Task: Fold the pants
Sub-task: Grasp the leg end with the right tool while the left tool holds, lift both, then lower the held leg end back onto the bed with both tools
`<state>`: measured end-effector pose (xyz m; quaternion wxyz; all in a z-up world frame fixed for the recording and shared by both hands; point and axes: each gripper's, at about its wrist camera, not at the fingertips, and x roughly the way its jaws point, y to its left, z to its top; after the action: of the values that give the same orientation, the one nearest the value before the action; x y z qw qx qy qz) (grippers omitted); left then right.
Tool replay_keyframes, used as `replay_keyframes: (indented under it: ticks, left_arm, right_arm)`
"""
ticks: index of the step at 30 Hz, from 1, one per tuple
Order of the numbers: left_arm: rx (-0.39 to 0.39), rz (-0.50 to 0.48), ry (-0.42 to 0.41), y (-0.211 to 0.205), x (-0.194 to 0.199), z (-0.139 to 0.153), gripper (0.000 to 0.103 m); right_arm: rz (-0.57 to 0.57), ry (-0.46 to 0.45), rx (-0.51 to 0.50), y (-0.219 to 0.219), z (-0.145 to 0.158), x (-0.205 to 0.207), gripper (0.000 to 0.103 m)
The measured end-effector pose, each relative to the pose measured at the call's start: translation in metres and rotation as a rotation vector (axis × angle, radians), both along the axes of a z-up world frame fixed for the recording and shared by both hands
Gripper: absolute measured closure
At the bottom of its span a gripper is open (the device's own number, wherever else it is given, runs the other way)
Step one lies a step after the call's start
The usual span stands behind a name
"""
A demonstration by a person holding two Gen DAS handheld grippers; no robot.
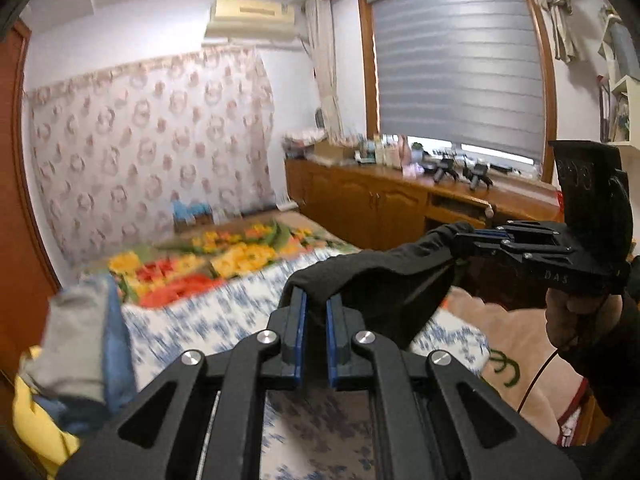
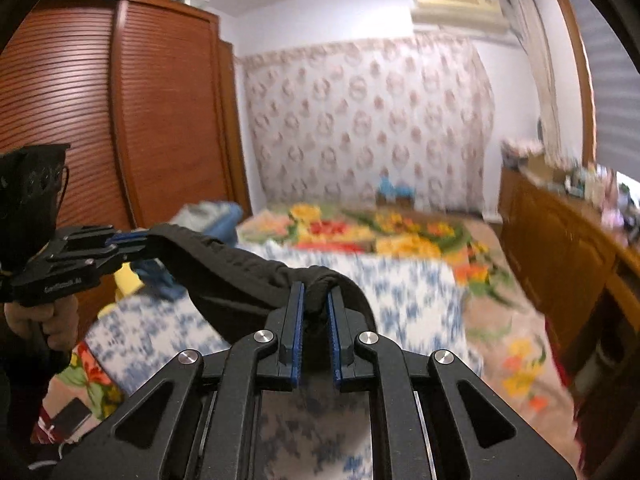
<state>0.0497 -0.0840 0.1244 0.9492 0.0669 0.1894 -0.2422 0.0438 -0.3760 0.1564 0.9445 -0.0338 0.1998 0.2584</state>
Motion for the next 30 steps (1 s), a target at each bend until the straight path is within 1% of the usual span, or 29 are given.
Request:
replay_keyframes:
  ticks: [3,5,6,7,11,13,15,18,19,20,21,22,24,25,27,28,30]
  left_arm:
    - [-0.002,0.024,-0.013,0.012,0.006,0.009,0.098]
    - [0.006,0.036,-0.005,0.019,0.014,0.006,0.098]
    - [0.023,0.044,0.011,0.023,0.023,0.001,0.098]
    - [0.029,0.050,0.022,0.026,0.028,-0.003,0.098]
    - [0.040,0.093,0.088,0.041,0.072,-0.025,0.098]
    - [0.049,0.095,0.101,0.041,0.090,-0.029,0.098]
    - [0.063,0.119,0.110,0.042,0.119,-0.028,0.098]
    - [0.073,0.146,0.087,0.041,0.148,-0.017,0.098]
    - [0.080,0.165,0.059,0.041,0.161,-0.007,0.098]
    - [0.083,0.176,0.041,0.042,0.166,-0.001,0.098]
    - [0.085,0.192,0.006,0.042,0.172,0.011,0.098]
    - [0.083,0.192,-0.022,0.042,0.174,0.021,0.098]
    - [0.094,0.198,-0.063,0.043,0.174,0.030,0.098]
    - [0.098,0.204,-0.066,0.046,0.174,0.030,0.098]
    - [0.094,0.212,-0.048,0.053,0.169,0.019,0.098]
    - [0.097,0.214,-0.027,0.056,0.164,0.008,0.098]
    - [0.109,0.217,0.019,0.062,0.152,-0.018,0.098]
  right_arm:
    - [0.022,-0.035,-0.012,0.012,0.017,0.001,0.095]
    - [0.034,-0.031,-0.016,0.021,0.020,0.008,0.095]
    - [0.041,-0.022,-0.019,0.027,0.019,0.015,0.095]
    - [0.049,-0.011,-0.022,0.031,0.015,0.022,0.095]
    - [0.083,0.034,-0.042,0.053,-0.004,0.061,0.095]
    - [0.098,0.052,-0.058,0.063,-0.013,0.081,0.095]
    - [0.109,0.065,-0.074,0.072,-0.019,0.107,0.095]
    - [0.106,0.071,-0.082,0.082,-0.017,0.149,0.095]
    - [0.100,0.063,-0.084,0.083,-0.012,0.162,0.095]
    - [0.095,0.052,-0.078,0.085,-0.006,0.172,0.095]
    - [0.088,0.031,-0.061,0.084,0.005,0.183,0.095]
    - [0.076,0.012,-0.044,0.083,0.015,0.190,0.095]
    - [0.067,-0.021,0.001,0.080,0.036,0.201,0.095]
    - [0.066,-0.026,0.014,0.081,0.043,0.206,0.095]
    - [0.072,-0.027,-0.002,0.085,0.047,0.207,0.095]
    - [0.073,-0.023,-0.015,0.087,0.045,0.207,0.095]
    - [0.083,0.013,-0.036,0.091,0.027,0.202,0.095]
